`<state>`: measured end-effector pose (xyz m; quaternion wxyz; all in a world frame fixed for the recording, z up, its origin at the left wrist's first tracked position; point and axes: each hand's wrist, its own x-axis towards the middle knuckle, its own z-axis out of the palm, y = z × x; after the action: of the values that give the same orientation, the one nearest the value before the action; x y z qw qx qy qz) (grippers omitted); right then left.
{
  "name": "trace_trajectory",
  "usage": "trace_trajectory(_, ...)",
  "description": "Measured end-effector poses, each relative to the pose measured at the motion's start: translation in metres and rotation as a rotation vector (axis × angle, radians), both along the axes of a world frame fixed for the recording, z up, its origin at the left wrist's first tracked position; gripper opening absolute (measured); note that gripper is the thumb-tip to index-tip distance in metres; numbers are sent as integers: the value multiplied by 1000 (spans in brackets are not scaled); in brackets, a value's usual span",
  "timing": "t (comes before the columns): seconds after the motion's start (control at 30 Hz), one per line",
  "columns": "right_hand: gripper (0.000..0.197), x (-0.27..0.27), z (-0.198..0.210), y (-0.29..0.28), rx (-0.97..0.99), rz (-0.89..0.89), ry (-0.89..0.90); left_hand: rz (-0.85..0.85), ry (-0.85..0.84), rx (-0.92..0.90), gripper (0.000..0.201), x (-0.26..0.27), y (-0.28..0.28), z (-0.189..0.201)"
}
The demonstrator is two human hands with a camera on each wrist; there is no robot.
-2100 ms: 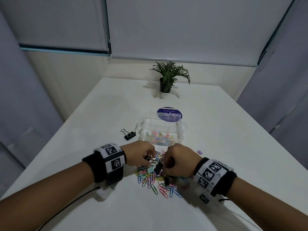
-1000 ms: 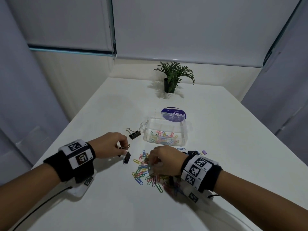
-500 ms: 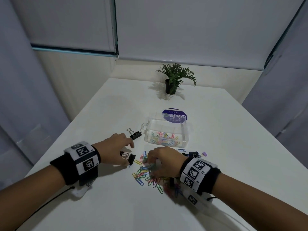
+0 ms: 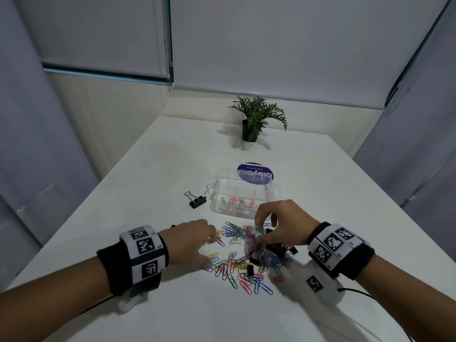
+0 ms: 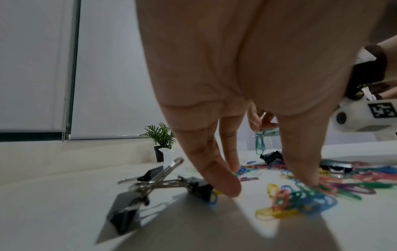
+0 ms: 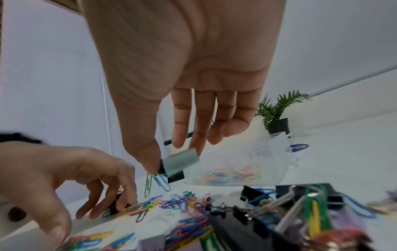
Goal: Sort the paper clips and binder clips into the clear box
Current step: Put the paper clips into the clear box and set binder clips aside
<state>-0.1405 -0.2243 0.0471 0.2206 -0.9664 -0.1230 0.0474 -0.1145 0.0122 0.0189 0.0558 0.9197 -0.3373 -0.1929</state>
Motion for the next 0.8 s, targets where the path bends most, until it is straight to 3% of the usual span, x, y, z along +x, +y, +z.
trace_trajectory(0.13,19,-9,1,-7,48,-14,-23,-34,6,-109,54,-2,-16,3)
trace_trajectory(0.23,20,-15,1,-4,68,20,-44,26,125,-280,54,-3,-29,5)
trace_trajectory(0.4,22,-21,6,0,111,32,-102,119,373,-566,25,-2,-43,8)
trace_trajectory(0.53,26,-25,12,-2,126,1,-103,185,457,-618,21,-1,-44,10)
trace_trajectory(0.63,24,-26,13,-4,107,2,-124,221,440,-627,20,2,-41,10)
trace_trajectory(0.73,22,-26,15,-9,88,4,-143,248,419,-681,4,4,-39,11)
trace_trajectory(0.8,22,-26,17,-10,82,14,-144,254,415,-713,8,4,-40,12)
